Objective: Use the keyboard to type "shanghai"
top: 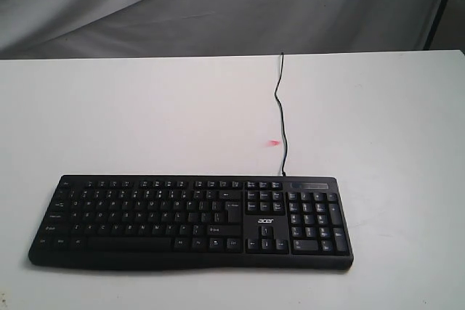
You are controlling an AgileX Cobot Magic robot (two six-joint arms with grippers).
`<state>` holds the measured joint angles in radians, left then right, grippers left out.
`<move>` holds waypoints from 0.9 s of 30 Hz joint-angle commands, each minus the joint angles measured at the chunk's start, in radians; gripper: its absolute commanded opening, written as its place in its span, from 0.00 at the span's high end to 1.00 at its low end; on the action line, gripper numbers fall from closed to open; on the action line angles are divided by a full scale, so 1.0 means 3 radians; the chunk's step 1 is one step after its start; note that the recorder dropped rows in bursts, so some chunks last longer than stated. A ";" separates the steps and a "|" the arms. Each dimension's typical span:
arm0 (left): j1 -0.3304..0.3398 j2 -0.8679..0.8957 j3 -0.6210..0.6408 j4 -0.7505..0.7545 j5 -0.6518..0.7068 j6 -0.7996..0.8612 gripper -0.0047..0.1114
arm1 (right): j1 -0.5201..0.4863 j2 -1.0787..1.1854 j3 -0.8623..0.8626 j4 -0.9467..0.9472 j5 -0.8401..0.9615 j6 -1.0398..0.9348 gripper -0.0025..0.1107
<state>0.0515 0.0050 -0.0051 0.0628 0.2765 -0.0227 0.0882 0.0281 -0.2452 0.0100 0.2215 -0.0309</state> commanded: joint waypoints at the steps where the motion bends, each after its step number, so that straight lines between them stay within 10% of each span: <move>1: 0.0008 -0.0017 0.0017 -0.0002 -0.0035 -0.0005 0.95 | -0.0028 -0.0094 0.0233 -0.0033 -0.0117 0.0016 0.98; 27: 0.0008 -0.0017 0.0017 -0.0002 -0.0035 -0.0005 0.95 | -0.0028 -0.0094 0.0817 -0.0165 0.0036 0.0018 0.98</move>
<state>0.0515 0.0050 -0.0051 0.0628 0.2765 -0.0227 0.0882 0.0034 -0.0027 -0.0201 0.1791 -0.0269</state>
